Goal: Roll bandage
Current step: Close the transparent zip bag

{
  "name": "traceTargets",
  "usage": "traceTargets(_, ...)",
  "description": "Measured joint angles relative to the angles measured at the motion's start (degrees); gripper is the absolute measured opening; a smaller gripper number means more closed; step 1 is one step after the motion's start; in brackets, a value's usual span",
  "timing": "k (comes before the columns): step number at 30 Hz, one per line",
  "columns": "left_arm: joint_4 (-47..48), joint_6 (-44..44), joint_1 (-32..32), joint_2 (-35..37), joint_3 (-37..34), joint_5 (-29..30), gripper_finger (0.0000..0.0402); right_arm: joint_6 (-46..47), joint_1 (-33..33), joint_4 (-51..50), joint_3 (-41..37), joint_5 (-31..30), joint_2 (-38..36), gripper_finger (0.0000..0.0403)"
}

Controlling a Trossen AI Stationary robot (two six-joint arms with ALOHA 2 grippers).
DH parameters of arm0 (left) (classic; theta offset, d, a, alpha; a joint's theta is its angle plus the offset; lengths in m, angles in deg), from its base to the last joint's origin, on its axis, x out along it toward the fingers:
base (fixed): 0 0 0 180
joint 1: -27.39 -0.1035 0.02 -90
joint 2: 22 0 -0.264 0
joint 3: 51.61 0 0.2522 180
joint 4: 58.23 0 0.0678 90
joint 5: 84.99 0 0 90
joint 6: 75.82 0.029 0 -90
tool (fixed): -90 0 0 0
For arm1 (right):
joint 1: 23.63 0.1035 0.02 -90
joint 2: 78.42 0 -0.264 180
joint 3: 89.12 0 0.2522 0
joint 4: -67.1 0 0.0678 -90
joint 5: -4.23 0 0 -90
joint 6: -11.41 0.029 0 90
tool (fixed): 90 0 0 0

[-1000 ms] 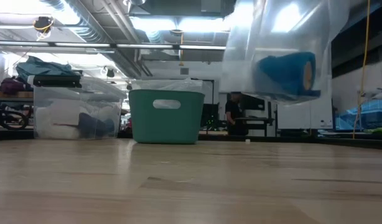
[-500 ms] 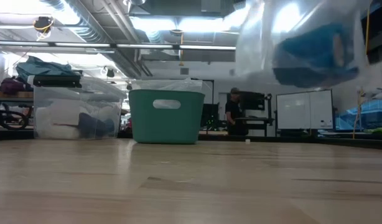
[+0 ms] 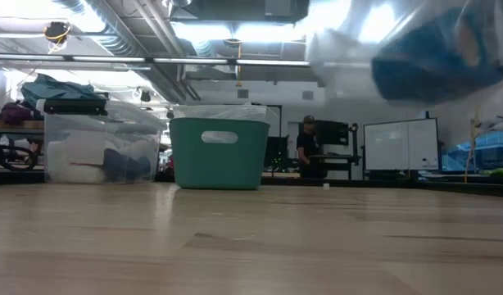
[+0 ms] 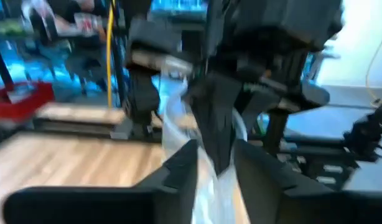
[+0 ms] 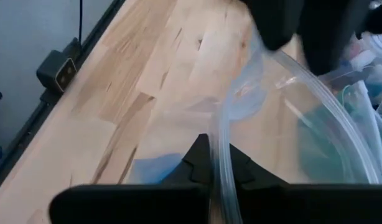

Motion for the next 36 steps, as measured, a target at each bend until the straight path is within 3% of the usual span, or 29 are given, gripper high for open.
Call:
traceTargets(5,-8.7,11.3,0.1,0.0,0.0,0.3,0.0157,1.6,0.0,-0.5,0.0,-1.4,-2.3,0.0004)
traceTargets(11,-12.7,23.6,0.9,0.0,0.0,3.9,0.0189,4.5,0.0,-1.8,0.0,-3.6,-4.8,0.0004)
traceTargets(16,-12.3,24.4,1.3,0.0,0.0,6.2,0.0190,4.5,0.0,-1.6,0.0,-3.3,-5.2,0.0003)
traceTargets(22,-12.4,26.4,1.8,0.0,0.0,13.1,0.0193,4.4,0.0,-1.6,0.0,0.1,-5.2,0.0002)
traceTargets(28,-12.4,22.2,2.7,0.0,0.0,13.4,0.0193,4.2,0.0,-1.6,0.0,0.5,-5.6,0.0002)
traceTargets(36,-12.4,25.1,5.6,0.0,0.0,14.1,0.0194,2.7,0.0,-0.8,0.0,-2.0,-8.5,0.0002)
